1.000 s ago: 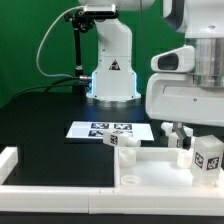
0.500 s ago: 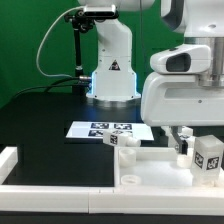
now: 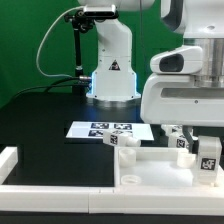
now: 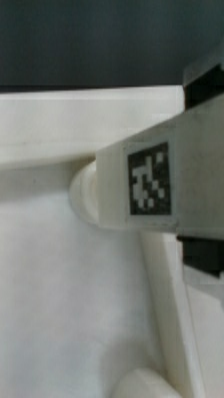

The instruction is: Assemble one leg

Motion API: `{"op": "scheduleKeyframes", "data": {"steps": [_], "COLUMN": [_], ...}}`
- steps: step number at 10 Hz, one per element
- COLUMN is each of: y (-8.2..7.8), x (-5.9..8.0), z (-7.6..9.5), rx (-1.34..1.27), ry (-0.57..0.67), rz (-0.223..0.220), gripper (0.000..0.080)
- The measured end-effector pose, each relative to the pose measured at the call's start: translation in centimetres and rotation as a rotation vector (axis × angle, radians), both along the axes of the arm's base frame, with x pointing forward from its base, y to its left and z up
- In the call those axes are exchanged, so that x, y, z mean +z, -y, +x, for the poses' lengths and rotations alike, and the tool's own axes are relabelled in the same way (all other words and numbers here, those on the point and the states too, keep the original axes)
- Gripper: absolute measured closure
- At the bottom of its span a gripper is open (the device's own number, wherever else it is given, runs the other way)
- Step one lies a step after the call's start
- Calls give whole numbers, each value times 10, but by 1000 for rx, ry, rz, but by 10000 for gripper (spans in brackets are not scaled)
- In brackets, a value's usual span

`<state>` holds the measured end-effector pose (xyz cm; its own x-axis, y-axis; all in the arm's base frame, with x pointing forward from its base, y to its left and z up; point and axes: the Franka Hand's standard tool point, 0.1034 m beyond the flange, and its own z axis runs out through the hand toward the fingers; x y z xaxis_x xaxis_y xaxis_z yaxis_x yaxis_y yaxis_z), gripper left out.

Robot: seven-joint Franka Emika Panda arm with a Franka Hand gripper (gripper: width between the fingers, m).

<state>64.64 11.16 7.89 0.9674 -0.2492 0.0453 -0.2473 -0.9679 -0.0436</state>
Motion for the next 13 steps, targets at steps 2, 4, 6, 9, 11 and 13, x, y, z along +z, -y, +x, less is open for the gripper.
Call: {"op": "scheduleKeyframes", "data": {"steps": [2,4,6,9,11,13], "y": [0,2,1,2,1,-1], "x": [-1,-1,-1,-2,0,0], "z": [-3,-5,-6,-6,-8,-7], "rx": [-264,-601,-900,-908,-609,-353], "ry": [32,32,16,10,6,15], "rz": [1,24,65,77,19,3], "gripper": [514,514,513,512,227,166]}}
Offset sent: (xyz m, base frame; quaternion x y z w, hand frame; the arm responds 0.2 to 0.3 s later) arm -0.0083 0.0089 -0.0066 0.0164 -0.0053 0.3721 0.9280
